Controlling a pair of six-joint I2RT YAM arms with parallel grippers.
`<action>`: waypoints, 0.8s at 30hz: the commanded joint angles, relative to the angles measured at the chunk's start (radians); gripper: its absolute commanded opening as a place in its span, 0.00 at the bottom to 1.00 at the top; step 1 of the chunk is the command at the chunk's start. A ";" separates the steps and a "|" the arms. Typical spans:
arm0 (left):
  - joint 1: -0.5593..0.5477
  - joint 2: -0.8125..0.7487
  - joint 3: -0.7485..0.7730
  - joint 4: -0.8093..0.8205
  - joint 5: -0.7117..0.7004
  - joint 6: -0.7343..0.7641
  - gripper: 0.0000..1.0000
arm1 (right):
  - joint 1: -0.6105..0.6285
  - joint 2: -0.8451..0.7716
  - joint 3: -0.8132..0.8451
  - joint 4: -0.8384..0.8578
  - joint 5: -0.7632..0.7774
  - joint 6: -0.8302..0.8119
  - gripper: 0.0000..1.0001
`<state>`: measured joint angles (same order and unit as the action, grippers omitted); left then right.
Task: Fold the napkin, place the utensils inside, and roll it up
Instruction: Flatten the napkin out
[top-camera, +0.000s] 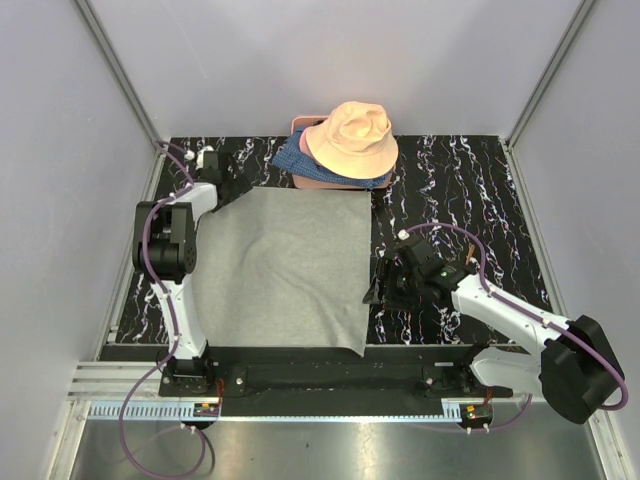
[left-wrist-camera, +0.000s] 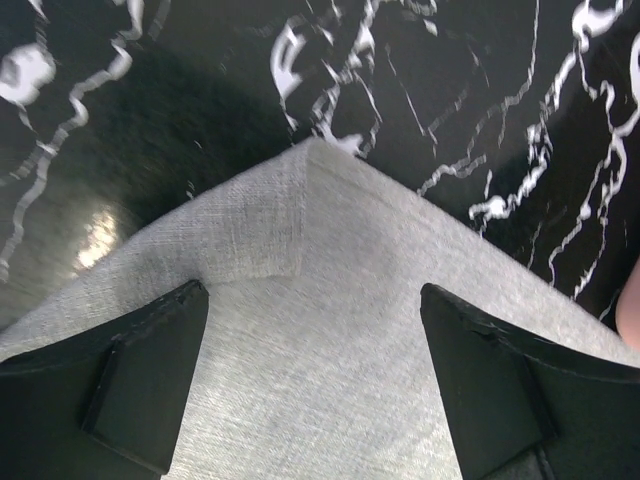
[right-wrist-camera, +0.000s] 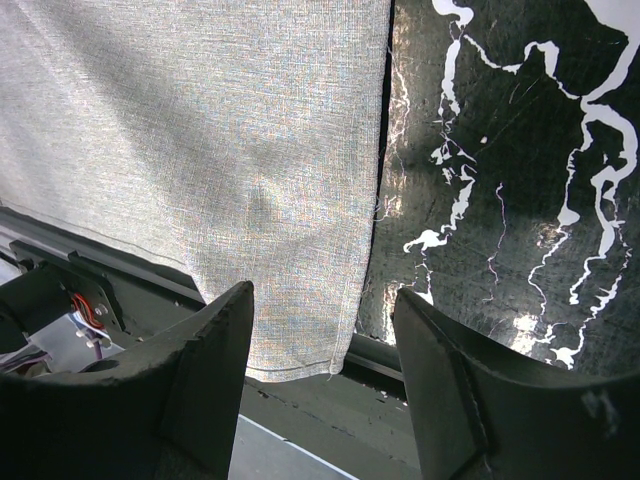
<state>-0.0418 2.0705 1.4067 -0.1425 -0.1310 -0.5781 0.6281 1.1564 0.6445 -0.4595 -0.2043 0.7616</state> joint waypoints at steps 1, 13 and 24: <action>0.019 0.017 0.069 0.038 -0.044 -0.008 0.91 | -0.007 -0.021 0.004 0.018 -0.020 0.012 0.66; 0.020 0.000 0.126 0.070 -0.035 0.029 0.91 | -0.007 -0.012 0.004 0.019 -0.018 0.016 0.67; -0.032 -0.086 -0.045 0.089 0.103 0.007 0.91 | -0.008 0.040 0.029 0.022 -0.027 -0.004 0.67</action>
<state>-0.0555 2.0174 1.3663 -0.0654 -0.1051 -0.5701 0.6277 1.1736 0.6445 -0.4591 -0.2050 0.7670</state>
